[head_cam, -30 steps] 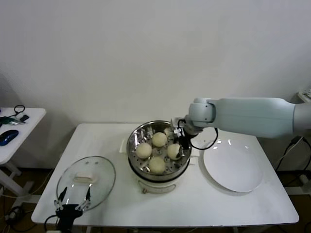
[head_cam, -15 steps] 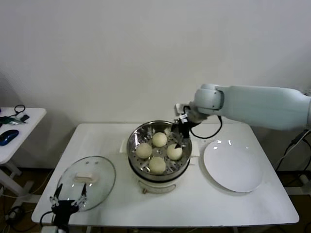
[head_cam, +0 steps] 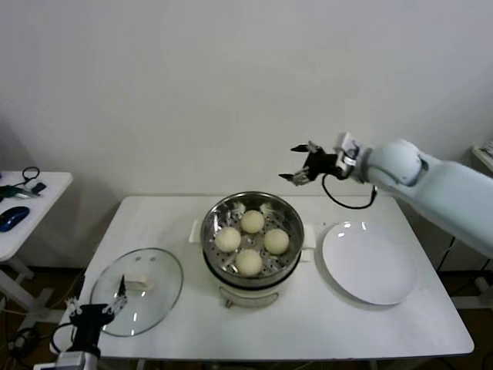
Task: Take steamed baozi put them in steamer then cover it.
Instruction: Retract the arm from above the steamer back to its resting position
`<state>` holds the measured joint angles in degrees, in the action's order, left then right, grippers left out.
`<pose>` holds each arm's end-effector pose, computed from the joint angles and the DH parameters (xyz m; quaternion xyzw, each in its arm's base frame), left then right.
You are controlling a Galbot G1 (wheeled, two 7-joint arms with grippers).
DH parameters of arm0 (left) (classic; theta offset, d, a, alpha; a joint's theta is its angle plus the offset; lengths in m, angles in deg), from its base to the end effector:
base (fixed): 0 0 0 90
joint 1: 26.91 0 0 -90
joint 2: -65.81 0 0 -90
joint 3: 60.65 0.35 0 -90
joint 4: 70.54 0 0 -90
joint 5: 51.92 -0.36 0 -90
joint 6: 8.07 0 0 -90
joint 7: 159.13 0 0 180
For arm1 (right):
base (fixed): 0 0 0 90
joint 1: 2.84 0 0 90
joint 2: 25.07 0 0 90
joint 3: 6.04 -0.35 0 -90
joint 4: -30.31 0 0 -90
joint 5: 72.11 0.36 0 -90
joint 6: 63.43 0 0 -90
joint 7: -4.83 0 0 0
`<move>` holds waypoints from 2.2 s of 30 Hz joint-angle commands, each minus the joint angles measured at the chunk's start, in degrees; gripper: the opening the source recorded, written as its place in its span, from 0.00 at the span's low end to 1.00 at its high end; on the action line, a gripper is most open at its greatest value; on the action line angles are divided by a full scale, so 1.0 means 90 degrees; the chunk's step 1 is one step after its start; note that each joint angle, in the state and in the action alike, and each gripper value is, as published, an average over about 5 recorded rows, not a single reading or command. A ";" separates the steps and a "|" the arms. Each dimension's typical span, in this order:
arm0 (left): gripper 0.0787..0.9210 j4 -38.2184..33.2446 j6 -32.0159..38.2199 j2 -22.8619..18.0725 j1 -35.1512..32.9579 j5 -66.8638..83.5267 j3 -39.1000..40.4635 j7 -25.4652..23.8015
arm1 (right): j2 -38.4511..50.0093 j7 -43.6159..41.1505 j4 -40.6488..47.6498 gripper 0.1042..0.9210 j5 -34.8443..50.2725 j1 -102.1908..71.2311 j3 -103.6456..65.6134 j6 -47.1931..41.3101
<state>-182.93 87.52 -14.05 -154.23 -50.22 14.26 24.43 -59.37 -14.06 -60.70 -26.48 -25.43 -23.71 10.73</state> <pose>0.1378 0.1228 -0.3494 0.0959 -0.9846 -0.1319 0.0636 0.4824 -0.0906 -0.0824 0.3880 -0.8692 0.2878 0.1055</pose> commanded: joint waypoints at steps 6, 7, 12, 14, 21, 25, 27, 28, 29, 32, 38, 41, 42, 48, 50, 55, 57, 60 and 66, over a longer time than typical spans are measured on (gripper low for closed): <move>0.88 0.0074 0.0270 0.0159 0.0125 -0.0268 -0.0036 0.0242 | -0.1016 0.0863 -0.0613 0.88 -0.1055 -1.0282 -0.9695 0.2921; 0.88 0.0073 0.0264 0.0155 0.0141 -0.0318 -0.0041 0.0239 | -0.1243 0.0850 -0.0573 0.88 -0.1064 -1.0407 -0.9768 0.3130; 0.88 0.0083 0.0382 0.0148 0.0140 -0.0570 -0.0031 0.0229 | -0.2172 0.0777 -0.0511 0.88 -0.1124 -1.0850 -0.9928 0.4011; 0.88 0.0110 0.0505 0.0146 0.0117 -0.0819 -0.0031 0.0299 | -0.2475 0.0768 -0.0476 0.88 -0.1174 -1.0971 -0.9841 0.4262; 0.88 0.0234 0.0645 0.0251 0.0060 -0.3421 -0.0096 0.1763 | -0.3098 0.0826 -0.0275 0.88 -0.1380 -1.1100 -0.9420 0.4812; 0.88 0.0290 0.0607 0.0610 -0.0066 -0.5876 -0.0325 0.2588 | -0.3274 0.1034 -0.0186 0.88 -0.1425 -1.1017 -0.9276 0.4756; 0.88 0.0347 0.0560 0.0811 -0.0178 -0.6832 -0.0401 0.2685 | -0.3328 0.1133 -0.0153 0.88 -0.1429 -1.0970 -0.9215 0.4679; 0.88 0.0408 0.0552 0.0888 -0.0232 -0.7274 -0.0412 0.2686 | -0.3343 0.1163 -0.0141 0.88 -0.1436 -1.0951 -0.9183 0.4648; 0.88 0.0488 0.0551 0.0941 -0.0277 -0.7713 -0.0404 0.2679 | -0.3359 0.1187 -0.0132 0.88 -0.1453 -1.0936 -0.9152 0.4622; 0.88 0.0821 0.0502 0.0971 -0.0326 -0.8687 -0.0268 0.2656 | -0.3408 0.1210 -0.0101 0.88 -0.1524 -1.0906 -0.9052 0.4593; 0.88 0.1614 0.0327 0.0748 -0.0014 -0.9439 0.0100 0.2681 | -0.3484 0.1221 0.0077 0.88 -0.1568 -1.0849 -0.8829 0.4600; 0.88 0.1899 0.0308 0.0666 0.0246 -0.9545 0.0169 0.2687 | -0.3534 0.1196 0.0113 0.88 -0.1632 -1.0830 -0.8748 0.4569; 0.88 0.1983 0.0293 0.0658 0.0329 -0.9546 0.0182 0.2686 | -0.3551 0.1188 0.0107 0.88 -0.1654 -1.0828 -0.8732 0.4554; 0.88 0.2358 0.0279 0.0667 0.0730 -0.9548 0.0179 0.2683 | -0.3596 0.1153 0.0058 0.88 -0.1714 -1.0826 -0.8697 0.4493; 0.88 0.2424 0.0288 0.0678 0.0828 -0.9563 0.0188 0.2665 | -0.3601 0.1150 0.0036 0.88 -0.1717 -1.0836 -0.8702 0.4497; 0.88 0.2631 0.0289 0.0692 0.1048 -0.9610 0.0325 0.2539 | -0.3612 0.1148 -0.0014 0.88 -0.1713 -1.0889 -0.8742 0.4531; 0.88 0.2768 0.0257 0.0688 0.1177 -0.9601 0.0387 0.2485 | -0.3618 0.1148 -0.0014 0.88 -0.1711 -1.0913 -0.8758 0.4557; 0.88 0.2999 0.0203 0.0676 0.1429 -0.9572 0.0445 0.2421 | -0.3644 0.1153 -0.0020 0.88 -0.1708 -1.0944 -0.8788 0.4589; 0.88 0.3283 0.0013 0.0655 0.1843 -0.9313 0.0598 0.2326 | -0.3718 0.1165 -0.0037 0.88 -0.1717 -1.0943 -0.8841 0.4625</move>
<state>-155.65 87.96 -8.11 -140.39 -133.24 19.33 45.44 -92.21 -3.65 -60.96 -41.74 -123.56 -102.98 52.05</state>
